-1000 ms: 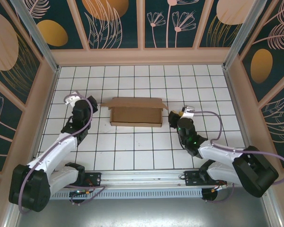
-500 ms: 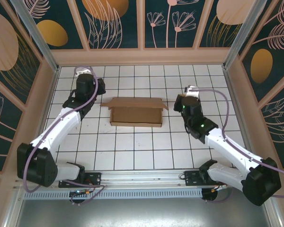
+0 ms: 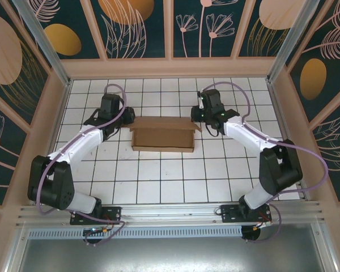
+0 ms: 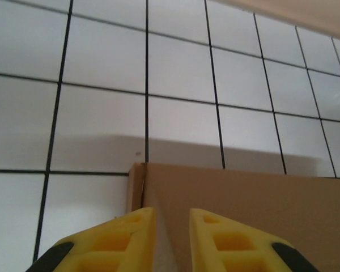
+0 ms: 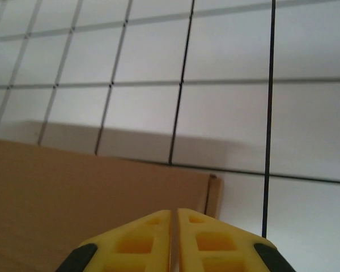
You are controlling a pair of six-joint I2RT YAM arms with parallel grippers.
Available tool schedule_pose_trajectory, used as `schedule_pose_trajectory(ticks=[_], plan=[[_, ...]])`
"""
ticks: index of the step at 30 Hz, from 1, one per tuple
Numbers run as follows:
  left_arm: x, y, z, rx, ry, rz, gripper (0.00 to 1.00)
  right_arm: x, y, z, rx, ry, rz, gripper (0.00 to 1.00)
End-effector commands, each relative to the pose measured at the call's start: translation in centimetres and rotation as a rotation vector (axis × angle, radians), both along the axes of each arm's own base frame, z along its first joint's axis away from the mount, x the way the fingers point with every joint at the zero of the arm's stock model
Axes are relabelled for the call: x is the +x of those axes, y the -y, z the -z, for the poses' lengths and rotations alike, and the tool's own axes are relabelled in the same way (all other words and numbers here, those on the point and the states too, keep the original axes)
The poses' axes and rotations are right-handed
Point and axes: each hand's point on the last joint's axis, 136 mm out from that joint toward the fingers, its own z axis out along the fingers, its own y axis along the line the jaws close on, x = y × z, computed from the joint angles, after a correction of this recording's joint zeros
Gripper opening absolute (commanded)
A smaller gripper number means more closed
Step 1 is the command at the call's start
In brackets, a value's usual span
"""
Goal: Fold the paper box
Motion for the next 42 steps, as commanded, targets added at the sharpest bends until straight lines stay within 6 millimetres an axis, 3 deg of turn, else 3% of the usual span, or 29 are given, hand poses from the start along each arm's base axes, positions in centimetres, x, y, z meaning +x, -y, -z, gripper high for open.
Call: schedule_pose_trajectory(ticks=[1, 7, 11, 13, 19, 21, 24, 26, 33, 38, 42], plan=[[-1.7, 0.9, 3.0, -0.075, -0.075, 0.012, 0.22, -2.2, -0.2, 3.8, -0.04, -0.101, -0.038, 0.12], [-4.3, 0.0, 8.1, -0.08, -0.19, -0.041, 0.21, -3.9, 0.2, 9.3, -0.178, -0.152, -0.026, 0.13], [-4.1, -0.1, 8.9, -0.088, -0.207, -0.067, 0.21, -4.0, 1.5, 11.9, -0.248, -0.192, 0.012, 0.14], [-3.9, -0.6, 8.3, -0.065, -0.186, -0.085, 0.22, -4.0, 1.5, 11.7, -0.253, -0.193, 0.018, 0.15], [-2.7, -1.8, 2.5, -0.033, -0.024, -0.115, 0.34, -4.2, 1.2, 6.0, -0.115, -0.059, 0.019, 0.24], [-2.5, -1.8, 1.8, -0.027, -0.002, -0.105, 0.43, -4.6, 0.7, 4.6, -0.055, -0.034, 0.001, 0.3], [-2.4, -1.2, 2.5, -0.046, -0.015, -0.068, 0.53, -4.5, 1.1, 3.8, 0.033, -0.032, -0.002, 0.37], [-2.5, -0.6, 3.6, -0.064, -0.041, -0.05, 0.56, -4.5, 1.1, 4.2, 0.054, -0.049, -0.007, 0.44], [-2.2, -0.7, 7.7, -0.06, -0.128, -0.069, 0.54, -4.2, 1.1, 8.4, 0.032, -0.153, -0.001, 0.5], [-1.9, -0.7, 9.9, -0.042, -0.174, -0.078, 0.5, -4.6, 0.8, 11.2, 0.033, -0.223, -0.01, 0.47], [-2.1, -0.7, 11.9, -0.036, -0.216, -0.079, 0.39, -5.5, 0.4, 12.1, 0.068, -0.253, -0.023, 0.41]])
